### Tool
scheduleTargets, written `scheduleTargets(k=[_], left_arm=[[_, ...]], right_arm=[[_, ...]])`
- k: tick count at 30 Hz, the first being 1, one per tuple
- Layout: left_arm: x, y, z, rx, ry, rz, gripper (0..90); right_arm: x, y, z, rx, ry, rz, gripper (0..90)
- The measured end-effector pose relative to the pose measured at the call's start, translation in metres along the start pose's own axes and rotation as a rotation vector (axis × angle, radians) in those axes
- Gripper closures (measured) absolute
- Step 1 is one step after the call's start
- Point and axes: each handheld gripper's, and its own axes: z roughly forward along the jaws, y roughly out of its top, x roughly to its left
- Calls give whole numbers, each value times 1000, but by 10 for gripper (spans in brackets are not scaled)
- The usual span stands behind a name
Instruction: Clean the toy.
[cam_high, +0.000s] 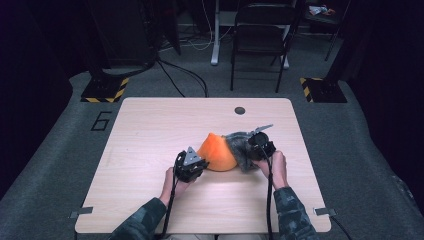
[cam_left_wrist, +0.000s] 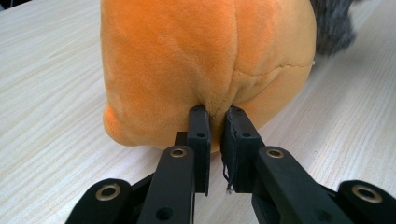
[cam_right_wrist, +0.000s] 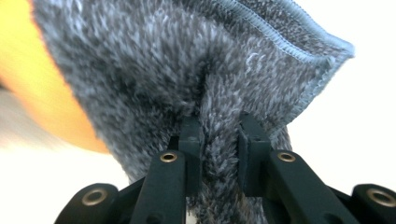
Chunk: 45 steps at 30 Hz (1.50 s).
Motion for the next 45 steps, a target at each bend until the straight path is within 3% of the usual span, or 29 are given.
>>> scheduleTargets(k=[3,6,10,14,16,22,26,29,32,34,39,45], left_arm=[[0,0,0,-2,1,-1,816],[0,0,0,-4,1,-1,816],[1,-1,1,-3,5,-4,813],[1,-1,-1,-8,5,-9,793],[1,0,-2,-13,21,1,737],[-4,3,-1,-21,95,42,456],[-3,0,5,-11,100,37,412],[-4,-3,8,-20,111,34,479],[-4,-3,9,-26,116,-11,685],[-5,-2,8,-23,123,0,756],[-5,2,2,-38,85,-25,811],[-6,12,-9,-44,30,-70,817]], right_arm=[[8,8,-17,-51,39,-24,753],[21,12,-14,-20,87,-64,753],[34,9,6,19,64,-93,758],[33,8,9,-21,54,-87,757],[34,7,9,-30,50,-94,758],[36,7,11,-61,40,-94,758],[34,6,12,-78,40,-95,757],[35,5,14,-92,46,-78,758],[35,5,14,-95,50,-83,757],[35,6,14,-95,44,-74,757],[32,9,5,-90,37,-72,753],[35,16,-14,-135,41,-68,750]])
